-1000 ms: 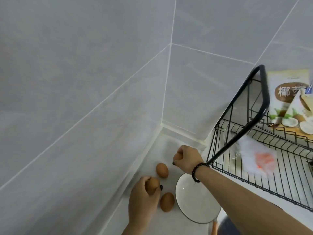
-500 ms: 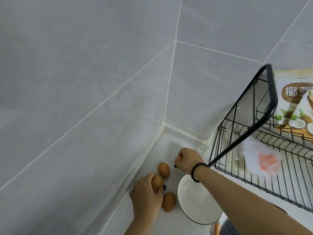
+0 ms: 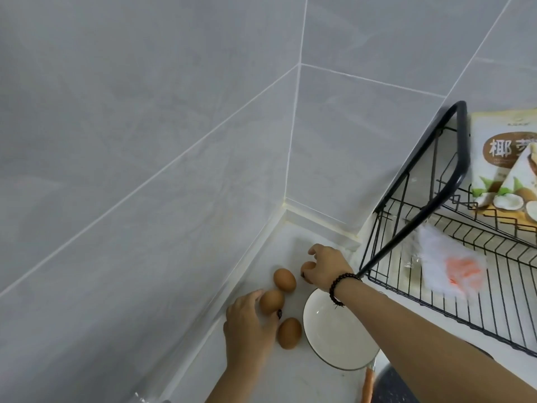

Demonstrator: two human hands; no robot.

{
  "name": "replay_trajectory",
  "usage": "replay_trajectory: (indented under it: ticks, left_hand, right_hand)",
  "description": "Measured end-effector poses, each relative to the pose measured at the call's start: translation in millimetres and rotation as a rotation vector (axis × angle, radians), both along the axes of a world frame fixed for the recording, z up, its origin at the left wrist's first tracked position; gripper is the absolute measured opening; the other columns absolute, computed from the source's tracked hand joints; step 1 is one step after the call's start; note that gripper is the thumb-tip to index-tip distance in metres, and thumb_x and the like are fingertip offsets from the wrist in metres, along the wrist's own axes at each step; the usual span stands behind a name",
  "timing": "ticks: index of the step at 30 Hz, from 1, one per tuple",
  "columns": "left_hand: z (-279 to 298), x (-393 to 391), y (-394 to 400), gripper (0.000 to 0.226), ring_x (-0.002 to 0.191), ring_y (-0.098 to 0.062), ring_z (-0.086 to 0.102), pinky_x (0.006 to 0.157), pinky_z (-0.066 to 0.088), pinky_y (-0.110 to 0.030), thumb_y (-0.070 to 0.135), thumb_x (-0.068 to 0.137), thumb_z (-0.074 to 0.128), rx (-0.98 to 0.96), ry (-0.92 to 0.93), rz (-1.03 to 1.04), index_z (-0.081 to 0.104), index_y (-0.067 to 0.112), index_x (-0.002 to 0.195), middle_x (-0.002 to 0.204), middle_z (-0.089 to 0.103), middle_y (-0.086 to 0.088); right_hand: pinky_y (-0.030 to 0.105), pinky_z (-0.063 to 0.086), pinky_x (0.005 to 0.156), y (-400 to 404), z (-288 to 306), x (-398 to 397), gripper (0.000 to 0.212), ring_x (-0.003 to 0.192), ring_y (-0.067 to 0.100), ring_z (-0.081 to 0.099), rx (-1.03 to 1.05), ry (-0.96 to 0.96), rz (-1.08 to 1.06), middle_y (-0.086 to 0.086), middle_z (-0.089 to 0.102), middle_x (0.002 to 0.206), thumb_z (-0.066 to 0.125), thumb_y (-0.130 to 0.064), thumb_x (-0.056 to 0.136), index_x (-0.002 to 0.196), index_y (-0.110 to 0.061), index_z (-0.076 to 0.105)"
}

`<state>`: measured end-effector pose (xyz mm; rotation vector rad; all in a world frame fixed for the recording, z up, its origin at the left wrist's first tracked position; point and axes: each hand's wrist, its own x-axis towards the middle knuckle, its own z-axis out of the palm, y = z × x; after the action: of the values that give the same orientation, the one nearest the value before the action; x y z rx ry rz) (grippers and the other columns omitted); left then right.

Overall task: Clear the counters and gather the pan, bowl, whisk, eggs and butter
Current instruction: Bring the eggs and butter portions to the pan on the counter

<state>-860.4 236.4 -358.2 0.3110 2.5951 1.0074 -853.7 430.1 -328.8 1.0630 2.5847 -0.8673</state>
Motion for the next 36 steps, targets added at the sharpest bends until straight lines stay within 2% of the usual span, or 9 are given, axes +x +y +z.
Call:
replay_trajectory:
  ticks: [4, 10, 12, 18, 24, 28, 31, 34, 36]
  left_hand:
    - [6, 11, -11, 0.033, 0.111, -0.015, 0.056, 0.097, 0.046, -0.035, 0.029, 0.079, 0.071, 0.124, -0.034, 0.061, 0.059, 0.035, 0.109, 0.113, 0.060, 0.014]
    - [24, 27, -20, 0.039, 0.113, -0.014, 0.055, 0.098, 0.042, -0.030, 0.025, 0.084, 0.072, 0.219, -0.043, 0.131, 0.059, 0.025, 0.121, 0.112, 0.057, 0.013]
    - [34, 34, -21, 0.037, 0.112, -0.013, 0.056, 0.094, 0.042, -0.028, 0.023, 0.086, 0.070, 0.266, -0.066, 0.162, 0.058, 0.026, 0.121, 0.113, 0.060, 0.012]
    - [76, 75, -22, 0.032, 0.107, -0.008, 0.058, 0.080, 0.038, -0.021, 0.017, 0.089, 0.064, 0.431, -0.109, 0.255, 0.055, 0.030, 0.116, 0.110, 0.064, 0.013]
    - [117, 146, -25, 0.029, 0.097, -0.006, 0.062, 0.089, 0.046, -0.030, 0.011, 0.084, 0.068, 0.499, -0.054, 0.339, 0.058, 0.034, 0.099, 0.102, 0.069, 0.009]
    - [142, 208, -35, 0.029, 0.097, -0.011, 0.066, 0.097, 0.049, -0.039, 0.003, 0.084, 0.066, 0.545, -0.013, 0.445, 0.064, 0.028, 0.100, 0.097, 0.071, 0.009]
    - [160, 267, -46, 0.029, 0.099, -0.011, 0.066, 0.092, 0.048, -0.031, 0.001, 0.086, 0.062, 0.618, 0.007, 0.521, 0.066, 0.026, 0.101, 0.096, 0.073, 0.009]
    - [180, 317, -60, 0.028, 0.098, -0.012, 0.066, 0.082, 0.046, -0.023, -0.002, 0.087, 0.061, 0.675, 0.033, 0.549, 0.066, 0.022, 0.102, 0.097, 0.073, 0.005]
    - [192, 348, -70, 0.028, 0.097, -0.013, 0.067, 0.078, 0.046, -0.019, -0.004, 0.087, 0.061, 0.702, 0.051, 0.576, 0.067, 0.019, 0.102, 0.096, 0.073, 0.003]
  right_hand:
    - [0.030, 0.049, 0.086, -2, 22, 17, 0.042, 0.107, 0.020, 0.056, 0.018, 0.127, 0.004, 0.004, 0.055, 0.126, 0.059, -0.023, 0.087, 0.127, -0.016, 0.052]
    - [0.006, 0.041, 0.071, -13, 64, 67, 0.021, 0.089, 0.007, 0.060, -0.085, 0.411, -0.055, -0.009, 0.064, 0.105, 0.063, -0.019, 0.085, 0.105, -0.027, 0.063]
    - [0.003, 0.042, 0.065, -16, 76, 83, 0.018, 0.084, 0.004, 0.062, -0.125, 0.471, -0.084, -0.011, 0.066, 0.098, 0.064, -0.015, 0.084, 0.095, -0.030, 0.063]
    - [0.007, 0.045, 0.071, -27, 105, 136, 0.022, 0.086, 0.004, 0.063, -0.213, 0.585, -0.085, -0.015, 0.067, 0.092, 0.065, -0.010, 0.084, 0.089, -0.032, 0.065]
    - [0.032, 0.055, 0.081, -39, 132, 196, 0.019, 0.083, 0.010, 0.064, -0.301, 0.635, 0.008, -0.013, 0.069, 0.094, 0.065, -0.013, 0.085, 0.090, -0.031, 0.066]
    - [0.032, 0.056, 0.079, -46, 154, 242, 0.021, 0.083, 0.007, 0.065, -0.321, 0.670, 0.156, -0.013, 0.070, 0.093, 0.065, -0.014, 0.084, 0.089, -0.034, 0.066]
    - [0.027, 0.057, 0.077, -53, 170, 281, 0.019, 0.079, 0.007, 0.066, -0.364, 0.695, 0.242, -0.015, 0.071, 0.085, 0.066, -0.013, 0.083, 0.088, -0.031, 0.068]
    - [0.012, 0.052, 0.068, -66, 184, 317, 0.024, 0.084, 0.002, 0.063, -0.482, 0.707, 0.295, -0.029, 0.068, 0.076, 0.063, -0.002, 0.085, 0.083, -0.025, 0.068]
    - [0.019, 0.055, 0.074, -76, 191, 339, 0.023, 0.083, 0.003, 0.064, -0.506, 0.688, 0.334, -0.022, 0.070, 0.081, 0.063, -0.003, 0.085, 0.086, -0.025, 0.069]
